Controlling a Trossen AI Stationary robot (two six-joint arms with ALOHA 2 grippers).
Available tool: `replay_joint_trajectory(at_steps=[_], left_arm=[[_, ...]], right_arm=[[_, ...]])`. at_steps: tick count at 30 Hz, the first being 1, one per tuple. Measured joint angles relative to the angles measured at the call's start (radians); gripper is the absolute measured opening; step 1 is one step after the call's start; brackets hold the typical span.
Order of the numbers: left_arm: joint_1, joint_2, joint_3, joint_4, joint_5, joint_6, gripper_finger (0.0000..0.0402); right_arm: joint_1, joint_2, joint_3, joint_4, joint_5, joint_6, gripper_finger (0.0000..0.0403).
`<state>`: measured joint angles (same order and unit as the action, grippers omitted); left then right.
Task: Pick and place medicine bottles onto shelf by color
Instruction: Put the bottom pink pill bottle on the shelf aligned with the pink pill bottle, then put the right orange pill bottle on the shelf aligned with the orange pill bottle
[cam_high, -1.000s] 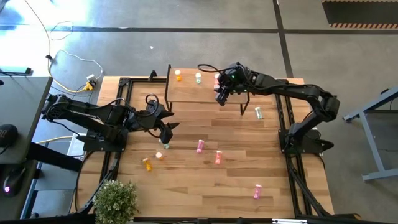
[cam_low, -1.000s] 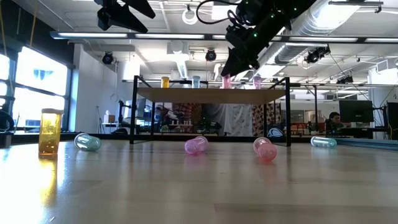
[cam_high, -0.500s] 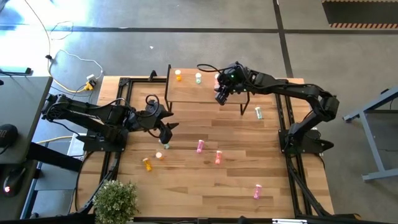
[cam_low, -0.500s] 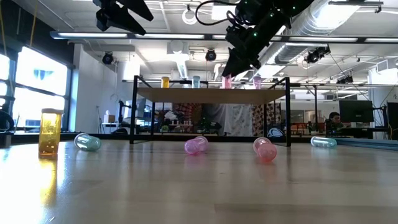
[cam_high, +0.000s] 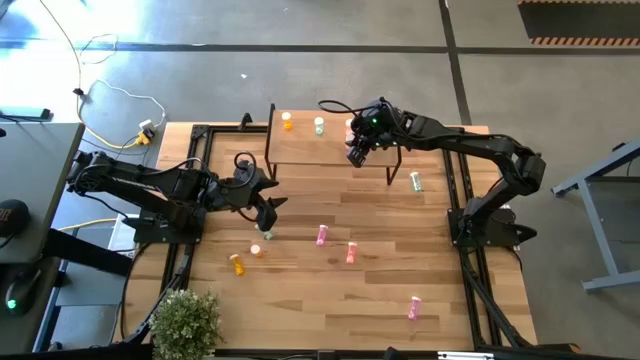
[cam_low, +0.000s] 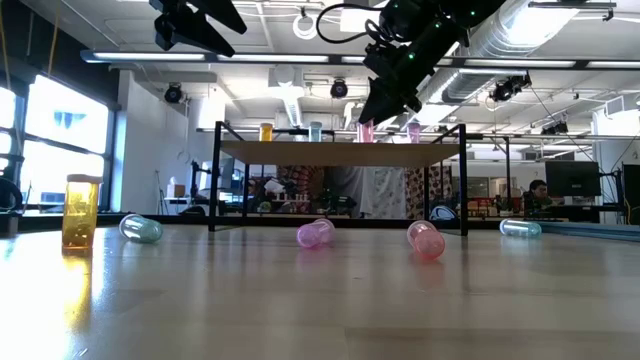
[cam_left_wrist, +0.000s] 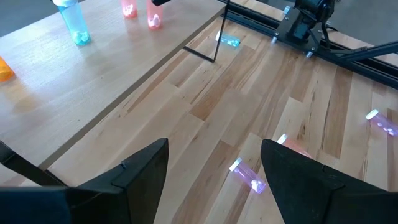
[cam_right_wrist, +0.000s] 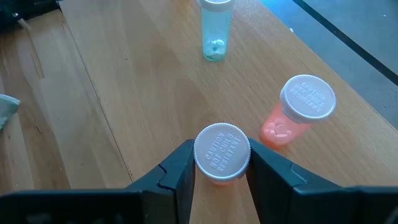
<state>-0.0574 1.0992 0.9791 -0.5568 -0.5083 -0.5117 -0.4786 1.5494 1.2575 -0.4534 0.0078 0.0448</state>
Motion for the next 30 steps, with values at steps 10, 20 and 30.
replay_joint_trajectory(at_steps=[10,20,30], left_arm=[[0.0,0.0,0.0,0.0,0.0,0.0,0.0245],[0.0,0.0,0.0,0.0,0.0,0.0,0.0245],[0.0,0.0,0.0,0.0,0.0,-0.01,0.0245]], right_arm=[[0.0,0.001,-0.001,-0.015,-0.002,0.0,0.0145],[0.0,0.001,0.0,0.0,0.009,0.0,0.017],[-0.006,-0.009,0.0,0.01,0.01,-0.001,0.017]])
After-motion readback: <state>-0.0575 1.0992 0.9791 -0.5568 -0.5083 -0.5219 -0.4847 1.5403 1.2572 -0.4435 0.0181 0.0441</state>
